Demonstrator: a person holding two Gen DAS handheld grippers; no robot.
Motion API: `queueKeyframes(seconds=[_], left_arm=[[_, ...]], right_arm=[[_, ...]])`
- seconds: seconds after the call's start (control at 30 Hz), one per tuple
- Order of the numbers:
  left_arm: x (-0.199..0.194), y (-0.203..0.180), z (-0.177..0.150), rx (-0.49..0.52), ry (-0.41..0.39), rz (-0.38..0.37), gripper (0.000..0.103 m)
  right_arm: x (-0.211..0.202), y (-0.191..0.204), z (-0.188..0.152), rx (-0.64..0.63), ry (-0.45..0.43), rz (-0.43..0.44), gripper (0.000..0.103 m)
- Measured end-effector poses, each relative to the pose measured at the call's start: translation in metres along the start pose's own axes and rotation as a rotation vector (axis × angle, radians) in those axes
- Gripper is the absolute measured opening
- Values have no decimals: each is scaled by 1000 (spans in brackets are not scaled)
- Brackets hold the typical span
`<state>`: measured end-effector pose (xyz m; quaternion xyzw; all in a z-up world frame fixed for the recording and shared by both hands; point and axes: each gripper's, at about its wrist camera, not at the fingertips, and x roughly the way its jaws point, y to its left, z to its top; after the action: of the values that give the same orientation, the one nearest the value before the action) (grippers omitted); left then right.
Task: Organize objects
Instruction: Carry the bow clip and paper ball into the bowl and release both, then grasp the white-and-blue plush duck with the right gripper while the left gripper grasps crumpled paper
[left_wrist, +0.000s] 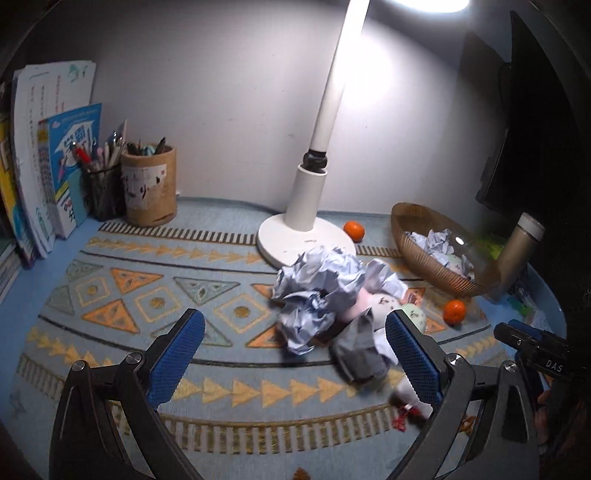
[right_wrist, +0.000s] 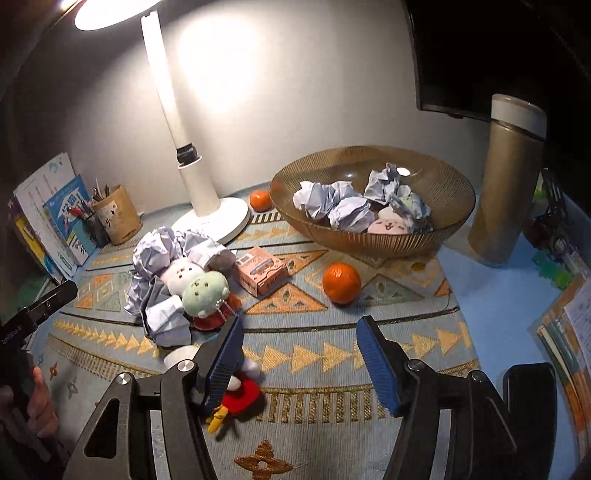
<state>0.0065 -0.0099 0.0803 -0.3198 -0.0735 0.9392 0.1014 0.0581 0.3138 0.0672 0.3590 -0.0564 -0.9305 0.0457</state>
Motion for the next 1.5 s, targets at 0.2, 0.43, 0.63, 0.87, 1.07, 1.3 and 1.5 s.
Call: queueKeyframes(seconds=[0.2,0.43,0.63,0.87,1.07,1.3,1.5], left_arm=[[24,22,-34,-68,54,9,98],[21,18,-34,-42,47,-37,98],[21,5,-34,-5,66,-123,97],[53,-41,-16,46,229,-345,84],[93,-53,-19,62,317,-313,65],[93,-47,-27,36,288,-321,50],[85,-43,-26,25,249,-335,50]], right_arm=[[18,5,-20,-20,15,-14,62],[14,12,-22,-61,-9,1,63],[28,12,-15,-21,97,233,63],[55,18,4,19,204,339,63],[66,12,-4,93,278,481,63],[11,39,-36,-38,315,588,63],[-4,52,-44,-226,253,311,63]])
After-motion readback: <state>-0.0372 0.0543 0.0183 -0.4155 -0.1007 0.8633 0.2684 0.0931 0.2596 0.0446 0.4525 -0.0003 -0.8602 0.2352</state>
